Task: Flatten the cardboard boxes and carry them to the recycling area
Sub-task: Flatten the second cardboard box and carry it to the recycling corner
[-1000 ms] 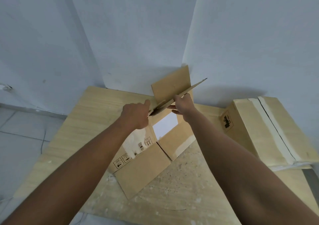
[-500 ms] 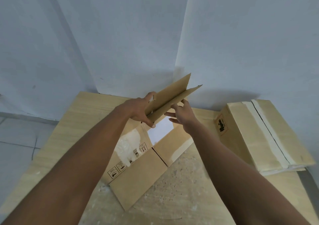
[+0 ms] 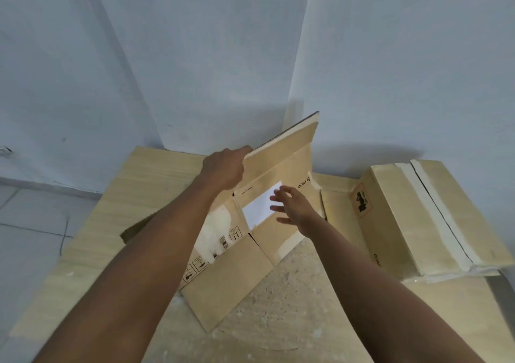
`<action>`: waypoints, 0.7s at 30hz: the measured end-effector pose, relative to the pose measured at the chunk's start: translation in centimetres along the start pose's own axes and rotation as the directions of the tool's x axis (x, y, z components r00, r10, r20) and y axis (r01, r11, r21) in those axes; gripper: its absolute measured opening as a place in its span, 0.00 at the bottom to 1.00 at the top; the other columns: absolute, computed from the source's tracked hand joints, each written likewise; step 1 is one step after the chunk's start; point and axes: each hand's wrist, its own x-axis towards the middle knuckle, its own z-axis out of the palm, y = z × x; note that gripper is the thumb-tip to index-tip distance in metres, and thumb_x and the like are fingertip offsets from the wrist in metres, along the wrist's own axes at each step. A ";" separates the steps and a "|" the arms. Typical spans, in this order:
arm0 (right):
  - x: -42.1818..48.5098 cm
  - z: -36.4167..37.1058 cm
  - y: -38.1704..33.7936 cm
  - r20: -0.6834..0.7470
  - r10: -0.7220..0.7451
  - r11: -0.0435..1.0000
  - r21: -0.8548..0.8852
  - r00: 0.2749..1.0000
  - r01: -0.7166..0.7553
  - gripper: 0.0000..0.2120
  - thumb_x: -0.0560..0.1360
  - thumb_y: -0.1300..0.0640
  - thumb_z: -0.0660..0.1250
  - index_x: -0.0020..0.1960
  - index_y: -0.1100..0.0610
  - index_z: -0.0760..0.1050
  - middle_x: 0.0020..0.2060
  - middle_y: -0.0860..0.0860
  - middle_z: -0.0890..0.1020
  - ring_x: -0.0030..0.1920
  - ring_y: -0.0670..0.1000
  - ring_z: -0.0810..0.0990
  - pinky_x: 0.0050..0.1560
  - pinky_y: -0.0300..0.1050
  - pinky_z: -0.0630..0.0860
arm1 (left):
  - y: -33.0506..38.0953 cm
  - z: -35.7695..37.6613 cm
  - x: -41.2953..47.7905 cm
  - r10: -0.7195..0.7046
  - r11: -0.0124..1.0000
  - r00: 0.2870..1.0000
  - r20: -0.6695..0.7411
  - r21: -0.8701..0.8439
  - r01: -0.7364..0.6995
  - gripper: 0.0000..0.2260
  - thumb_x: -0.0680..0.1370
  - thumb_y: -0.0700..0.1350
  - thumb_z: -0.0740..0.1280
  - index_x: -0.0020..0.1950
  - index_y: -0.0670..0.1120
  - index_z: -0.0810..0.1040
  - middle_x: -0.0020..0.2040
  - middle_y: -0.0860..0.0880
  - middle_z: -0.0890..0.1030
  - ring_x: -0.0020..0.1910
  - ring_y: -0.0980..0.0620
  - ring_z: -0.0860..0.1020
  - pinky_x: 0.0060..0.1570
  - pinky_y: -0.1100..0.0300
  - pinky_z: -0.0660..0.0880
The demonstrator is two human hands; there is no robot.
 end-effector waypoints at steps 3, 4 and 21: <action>0.3 -0.7 2.7 -0.025 0.106 0.990 -0.089 0.994 -0.108 0.27 0.80 0.41 0.62 0.73 0.54 0.67 0.67 0.53 0.76 0.63 0.54 0.75 0.57 0.53 0.76 | -0.8 -3.3 -0.2 0.066 0.987 0.996 0.057 -0.150 -0.057 0.18 0.82 0.48 0.63 0.71 0.58 0.69 0.62 0.48 0.79 0.57 0.42 0.78 0.54 0.52 0.74; 0.4 -0.8 3.4 -0.056 0.139 0.985 -0.097 0.989 -0.144 0.29 0.80 0.39 0.62 0.74 0.55 0.66 0.70 0.53 0.72 0.65 0.55 0.73 0.58 0.54 0.75 | -1.1 -4.6 -0.2 0.104 0.977 0.992 0.072 -0.194 -0.089 0.17 0.81 0.48 0.64 0.70 0.57 0.70 0.63 0.49 0.78 0.57 0.44 0.77 0.55 0.52 0.74; -2.8 -1.6 3.7 -0.128 0.033 0.811 0.583 0.991 0.048 0.34 0.73 0.24 0.53 0.56 0.46 0.85 0.57 0.50 0.85 0.60 0.53 0.83 0.62 0.55 0.74 | -4.9 -13.5 -4.8 0.251 0.476 0.965 0.070 -0.877 -0.060 0.20 0.82 0.41 0.64 0.74 0.52 0.69 0.64 0.52 0.81 0.59 0.51 0.82 0.49 0.60 0.81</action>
